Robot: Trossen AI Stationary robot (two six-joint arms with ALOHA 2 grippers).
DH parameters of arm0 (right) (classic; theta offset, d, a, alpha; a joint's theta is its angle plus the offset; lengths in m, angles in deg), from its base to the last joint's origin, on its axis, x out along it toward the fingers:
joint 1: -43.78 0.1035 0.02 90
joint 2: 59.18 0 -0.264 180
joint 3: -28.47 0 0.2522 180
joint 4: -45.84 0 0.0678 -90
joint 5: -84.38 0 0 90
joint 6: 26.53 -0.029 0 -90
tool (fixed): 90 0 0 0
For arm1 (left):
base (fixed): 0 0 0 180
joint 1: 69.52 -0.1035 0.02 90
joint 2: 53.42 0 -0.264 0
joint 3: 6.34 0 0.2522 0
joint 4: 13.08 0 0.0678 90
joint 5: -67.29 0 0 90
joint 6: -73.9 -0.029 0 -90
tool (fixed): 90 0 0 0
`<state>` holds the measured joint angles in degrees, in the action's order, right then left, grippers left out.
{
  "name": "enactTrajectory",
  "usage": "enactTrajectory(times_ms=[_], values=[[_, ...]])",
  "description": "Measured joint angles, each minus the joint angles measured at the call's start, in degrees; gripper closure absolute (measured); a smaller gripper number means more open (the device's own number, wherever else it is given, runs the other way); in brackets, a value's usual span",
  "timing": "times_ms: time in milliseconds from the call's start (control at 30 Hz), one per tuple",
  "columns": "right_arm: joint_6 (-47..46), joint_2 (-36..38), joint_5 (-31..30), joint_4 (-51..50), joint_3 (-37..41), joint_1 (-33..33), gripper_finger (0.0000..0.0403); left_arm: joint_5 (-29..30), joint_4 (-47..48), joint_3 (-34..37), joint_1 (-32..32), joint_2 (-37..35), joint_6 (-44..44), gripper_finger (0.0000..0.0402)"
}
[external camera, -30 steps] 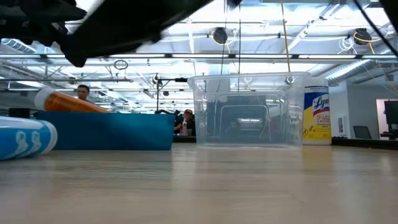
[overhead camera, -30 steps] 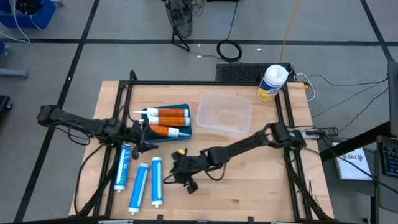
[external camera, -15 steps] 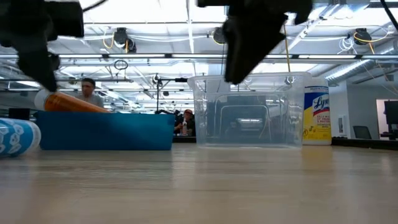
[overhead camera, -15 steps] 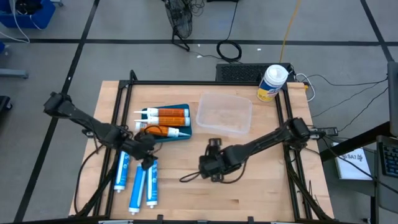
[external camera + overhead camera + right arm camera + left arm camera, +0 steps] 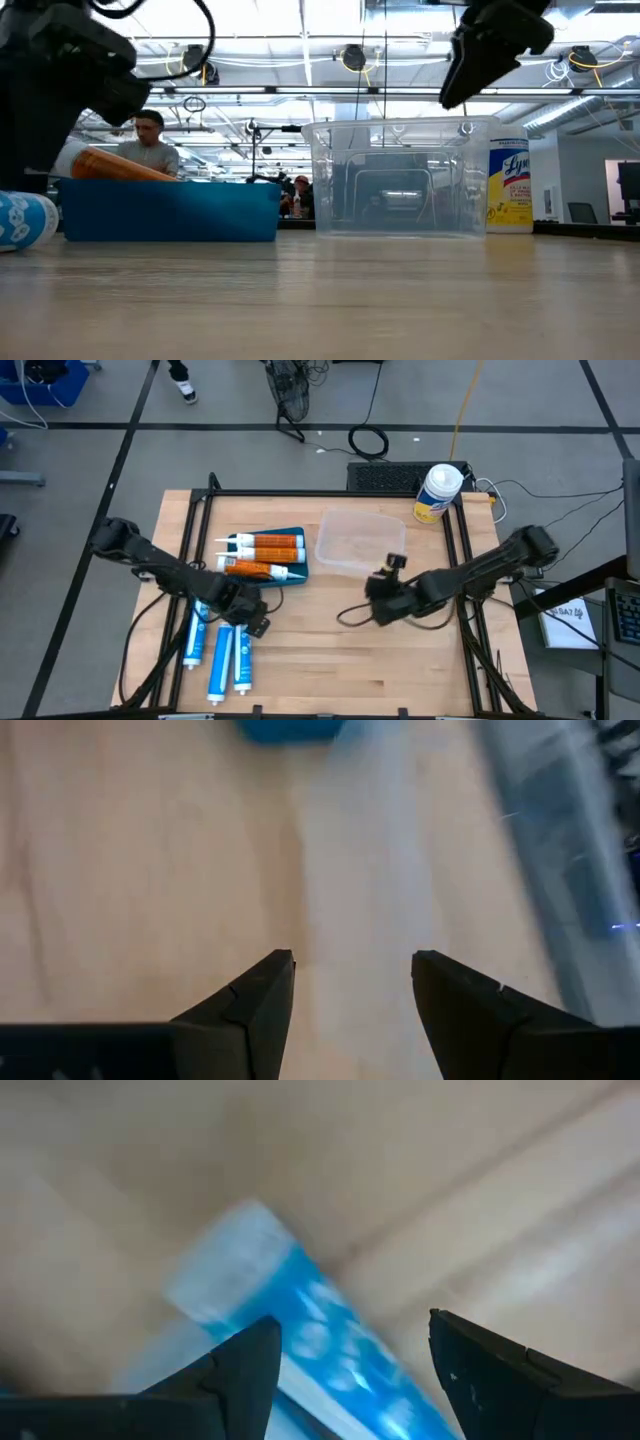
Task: Pick & place silicon tubes, Sealant and Lysol wipes
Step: Put the right blue sealant into the transparent bin
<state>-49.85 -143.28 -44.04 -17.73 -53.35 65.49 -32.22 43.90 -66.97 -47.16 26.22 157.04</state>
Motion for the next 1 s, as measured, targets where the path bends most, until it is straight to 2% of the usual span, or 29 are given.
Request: enactTrajectory(times_ms=[100,233,500,633,767,1000], values=[[1.53,6.46,-3.73,6.60,5.77,-0.03,0.0216,-5.26,0.34,-3.28,-1.78,0.89,-0.07,0.0147],[6.47,14.10,-3.50,16.47,13.86,-0.02,0.0216,-9.01,0.18,-7.08,-2.27,1.09,4.46,0.0147],[12.00,23.43,-3.38,28.04,26.13,0.04,0.0216,-11.61,-0.03,-8.12,4.69,1.84,33.69,0.0147],[15.49,25.39,-3.38,34.60,31.03,0.04,0.0216,-11.47,-0.03,-8.07,8.15,5.05,42.05,0.0147],[20.88,26.04,-3.36,44.26,36.06,-0.02,0.0216,-11.49,0.09,-8.00,9.23,10.01,44.17,0.0147],[28.81,26.19,-3.49,58.35,40.64,-0.02,0.0216,-11.82,-1.55,-8.07,7.32,16.68,36.91,0.0147]])
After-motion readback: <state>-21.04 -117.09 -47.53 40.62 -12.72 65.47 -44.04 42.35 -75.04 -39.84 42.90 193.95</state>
